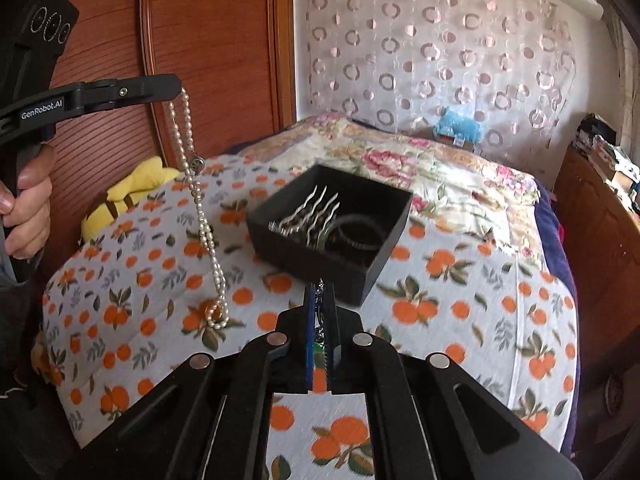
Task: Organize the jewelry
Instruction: 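Lift the pearl necklace and pendant and lower them into the black box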
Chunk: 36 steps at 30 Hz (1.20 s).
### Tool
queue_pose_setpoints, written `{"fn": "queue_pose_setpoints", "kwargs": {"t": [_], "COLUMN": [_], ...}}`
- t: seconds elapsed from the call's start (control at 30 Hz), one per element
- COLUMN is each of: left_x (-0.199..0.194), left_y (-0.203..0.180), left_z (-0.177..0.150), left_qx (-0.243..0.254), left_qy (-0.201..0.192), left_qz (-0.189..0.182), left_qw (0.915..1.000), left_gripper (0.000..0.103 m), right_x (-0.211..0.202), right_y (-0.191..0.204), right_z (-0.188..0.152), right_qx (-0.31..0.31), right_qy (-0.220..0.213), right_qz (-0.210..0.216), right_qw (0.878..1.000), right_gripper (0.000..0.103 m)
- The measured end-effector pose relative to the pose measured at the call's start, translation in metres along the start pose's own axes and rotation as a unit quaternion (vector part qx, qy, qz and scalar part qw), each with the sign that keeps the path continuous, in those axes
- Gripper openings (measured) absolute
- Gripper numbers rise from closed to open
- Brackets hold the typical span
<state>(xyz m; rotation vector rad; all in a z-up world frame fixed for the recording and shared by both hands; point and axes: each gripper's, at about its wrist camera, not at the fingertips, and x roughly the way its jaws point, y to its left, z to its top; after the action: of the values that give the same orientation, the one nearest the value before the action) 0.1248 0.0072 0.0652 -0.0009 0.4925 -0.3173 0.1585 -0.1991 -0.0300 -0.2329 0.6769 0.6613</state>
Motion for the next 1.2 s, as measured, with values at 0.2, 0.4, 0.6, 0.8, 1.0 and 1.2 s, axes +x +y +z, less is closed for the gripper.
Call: {"fn": "queue_pose_setpoints", "kwargs": {"t": [0.2,0.4,0.6,0.8,1.0,1.2], "left_x": [0.000,0.007,0.018,0.029,0.061,0.090], "left_y": [-0.007,-0.010,-0.016,-0.018,-0.005,0.010], "left_z": [0.027,0.053,0.076,0.086,0.076,0.038], "left_qx": [0.012,0.022,0.031,0.029,0.017,-0.002], "left_qy": [-0.016,-0.031,-0.042,-0.039,-0.002,0.048], "left_qz": [-0.002,0.004,0.011,0.012,0.015,0.016], "left_qw": [0.9998,0.9993,0.9986,0.9987,0.9997,0.9987], "left_gripper": [0.004,0.004,0.004,0.004,0.004,0.004], "right_x": [0.000,0.005,0.016,0.027,0.035,0.048], "right_y": [-0.009,-0.019,-0.027,-0.035,-0.041,-0.043], "right_z": [0.026,0.045,0.056,0.059,0.061,0.062], "right_qx": [0.000,0.006,0.011,0.021,0.027,0.030], "right_qy": [-0.020,-0.034,-0.038,-0.038,-0.037,-0.032], "right_qz": [0.003,0.012,0.016,0.017,0.017,0.018], "right_qw": [1.000,0.999,0.999,0.999,0.999,0.999], "right_gripper": [0.004,0.004,0.004,0.004,0.005,0.005]}}
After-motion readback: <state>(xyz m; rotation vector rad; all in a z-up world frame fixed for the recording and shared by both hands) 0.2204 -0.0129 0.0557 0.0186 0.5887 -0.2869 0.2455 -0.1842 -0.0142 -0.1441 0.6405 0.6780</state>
